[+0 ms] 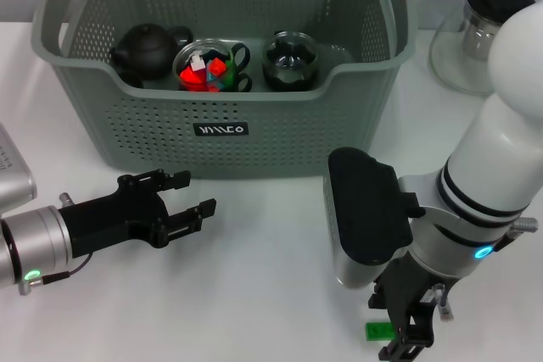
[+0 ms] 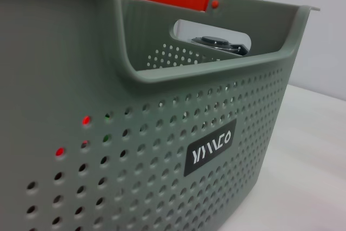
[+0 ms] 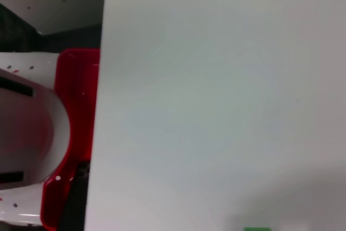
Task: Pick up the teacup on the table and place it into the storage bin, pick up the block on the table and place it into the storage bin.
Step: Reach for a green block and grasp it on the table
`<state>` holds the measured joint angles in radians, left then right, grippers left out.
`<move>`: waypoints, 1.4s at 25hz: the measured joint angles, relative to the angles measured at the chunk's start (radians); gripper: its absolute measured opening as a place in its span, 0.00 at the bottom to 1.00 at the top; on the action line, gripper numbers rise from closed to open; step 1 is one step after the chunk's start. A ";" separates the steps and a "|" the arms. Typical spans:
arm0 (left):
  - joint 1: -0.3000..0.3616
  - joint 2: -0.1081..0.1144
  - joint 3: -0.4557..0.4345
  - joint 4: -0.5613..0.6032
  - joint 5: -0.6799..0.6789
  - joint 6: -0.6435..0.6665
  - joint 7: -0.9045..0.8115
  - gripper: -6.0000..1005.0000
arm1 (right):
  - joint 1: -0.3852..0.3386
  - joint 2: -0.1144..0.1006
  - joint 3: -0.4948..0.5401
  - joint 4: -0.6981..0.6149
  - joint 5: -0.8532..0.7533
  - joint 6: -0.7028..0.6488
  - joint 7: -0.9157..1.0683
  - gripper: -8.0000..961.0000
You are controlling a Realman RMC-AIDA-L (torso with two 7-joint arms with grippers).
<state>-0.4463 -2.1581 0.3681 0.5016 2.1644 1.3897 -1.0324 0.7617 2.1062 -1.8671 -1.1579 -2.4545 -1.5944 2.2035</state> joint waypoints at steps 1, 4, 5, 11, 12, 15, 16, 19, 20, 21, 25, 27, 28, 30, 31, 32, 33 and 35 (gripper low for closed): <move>0.000 0.000 0.000 0.000 0.000 0.000 0.000 0.63 | -0.001 0.000 -0.006 0.000 0.000 0.006 0.002 0.71; 0.000 0.000 0.000 0.000 0.000 0.000 0.000 0.63 | -0.001 -0.001 -0.028 0.001 -0.001 0.021 0.014 0.71; 0.001 0.000 0.000 0.000 0.000 0.000 0.000 0.63 | -0.001 -0.001 -0.038 0.001 -0.006 0.026 0.022 0.71; 0.001 0.000 0.000 0.000 0.000 0.000 0.000 0.63 | -0.001 0.002 -0.078 0.002 -0.046 0.052 0.054 0.71; 0.001 0.000 0.000 0.000 0.000 0.000 0.000 0.63 | -0.001 0.002 -0.079 0.002 -0.047 0.056 0.056 0.71; 0.001 0.000 0.000 0.000 0.000 0.000 0.000 0.63 | -0.001 0.002 -0.079 0.002 -0.056 0.067 0.068 0.71; 0.002 0.000 0.000 0.000 0.000 0.000 0.000 0.63 | -0.001 0.002 -0.079 0.002 -0.061 0.071 0.072 0.71; 0.002 0.000 0.000 0.000 0.000 0.000 0.000 0.63 | 0.000 0.001 -0.079 -0.002 -0.068 0.083 0.077 0.71; 0.002 0.000 0.000 0.000 0.000 0.000 0.000 0.63 | 0.000 0.001 -0.079 -0.004 -0.068 0.088 0.077 0.71; 0.002 0.000 0.000 0.000 0.000 0.000 0.000 0.63 | 0.000 0.001 -0.078 -0.006 -0.068 0.092 0.078 0.71; 0.002 0.000 0.000 0.000 0.000 0.000 0.000 0.63 | 0.000 -0.003 -0.071 -0.008 -0.068 0.114 0.088 0.71; 0.002 0.000 0.000 0.000 0.001 0.000 0.000 0.63 | 0.000 -0.004 -0.070 -0.008 -0.067 0.121 0.092 0.71; 0.002 0.000 0.000 0.000 0.001 0.000 0.000 0.63 | 0.001 -0.004 -0.071 -0.006 -0.067 0.120 0.092 0.71; 0.002 0.000 0.000 0.000 0.001 0.000 0.000 0.63 | 0.001 -0.001 -0.076 -0.004 -0.067 0.112 0.088 0.70; 0.002 0.000 0.000 0.000 0.001 0.000 0.000 0.63 | 0.000 0.000 -0.079 -0.004 -0.066 0.108 0.086 0.70; 0.002 0.000 0.000 0.000 0.001 0.000 0.000 0.63 | 0.000 0.001 -0.080 -0.004 -0.064 0.103 0.083 0.69; 0.002 0.000 0.000 0.000 0.001 0.000 0.000 0.63 | 0.000 0.001 -0.081 -0.004 -0.062 0.100 0.082 0.69; 0.002 0.001 0.000 0.000 0.001 0.000 0.000 0.63 | -0.001 0.001 -0.082 -0.004 -0.060 0.097 0.083 0.68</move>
<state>-0.4448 -2.1575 0.3681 0.5016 2.1656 1.3898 -1.0324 0.7604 2.1073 -1.9491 -1.1615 -2.5140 -1.4973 2.2861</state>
